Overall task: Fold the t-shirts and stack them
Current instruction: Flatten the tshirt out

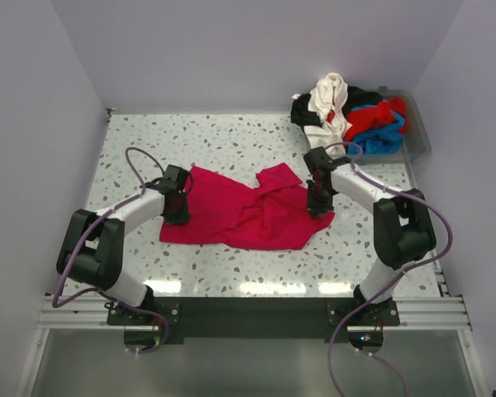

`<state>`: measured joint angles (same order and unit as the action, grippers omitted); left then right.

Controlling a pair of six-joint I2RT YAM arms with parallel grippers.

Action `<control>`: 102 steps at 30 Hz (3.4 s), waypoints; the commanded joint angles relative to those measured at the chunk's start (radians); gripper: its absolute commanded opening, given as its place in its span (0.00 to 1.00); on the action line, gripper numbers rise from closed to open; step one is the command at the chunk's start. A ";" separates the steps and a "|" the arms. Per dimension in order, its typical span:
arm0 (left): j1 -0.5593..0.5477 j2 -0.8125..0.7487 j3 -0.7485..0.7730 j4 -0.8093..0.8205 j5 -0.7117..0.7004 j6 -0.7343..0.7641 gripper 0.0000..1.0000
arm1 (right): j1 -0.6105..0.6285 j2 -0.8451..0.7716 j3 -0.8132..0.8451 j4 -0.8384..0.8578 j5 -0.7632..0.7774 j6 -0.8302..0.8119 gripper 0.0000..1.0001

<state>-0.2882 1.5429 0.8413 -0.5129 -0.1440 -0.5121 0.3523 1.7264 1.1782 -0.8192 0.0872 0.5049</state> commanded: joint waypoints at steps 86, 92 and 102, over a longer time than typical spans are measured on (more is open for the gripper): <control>0.288 -0.153 0.298 -0.121 0.043 0.070 0.00 | -0.099 0.297 0.395 0.071 -0.090 0.032 0.00; 0.288 -0.113 0.458 -0.134 0.055 0.090 0.00 | -0.101 0.185 0.518 -0.029 -0.037 -0.006 0.00; 0.359 -0.056 0.760 -0.124 0.139 0.132 0.00 | -0.136 0.036 0.679 -0.089 0.003 -0.066 0.00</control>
<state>0.0460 1.4780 1.4841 -0.6739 -0.0574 -0.4210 0.2333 1.8343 1.8011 -0.8661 0.0647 0.4816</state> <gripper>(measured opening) 0.022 0.012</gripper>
